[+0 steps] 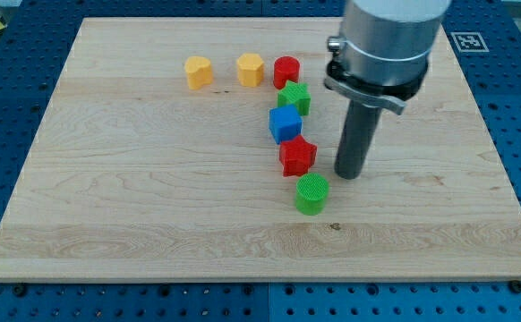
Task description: Push the blue triangle right side of the red circle
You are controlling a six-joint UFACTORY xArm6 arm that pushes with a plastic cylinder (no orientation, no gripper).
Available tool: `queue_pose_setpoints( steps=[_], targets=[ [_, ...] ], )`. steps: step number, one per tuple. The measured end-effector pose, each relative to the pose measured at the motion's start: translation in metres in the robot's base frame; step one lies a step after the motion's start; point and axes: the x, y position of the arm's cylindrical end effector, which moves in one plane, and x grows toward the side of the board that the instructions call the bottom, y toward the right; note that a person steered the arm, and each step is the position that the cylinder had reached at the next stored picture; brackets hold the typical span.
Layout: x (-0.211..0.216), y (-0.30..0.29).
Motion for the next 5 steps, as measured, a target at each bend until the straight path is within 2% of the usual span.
queue_pose_setpoints(
  steps=[3,5],
  targets=[
    [-0.001,0.022],
    [-0.048,0.043]
  ],
)
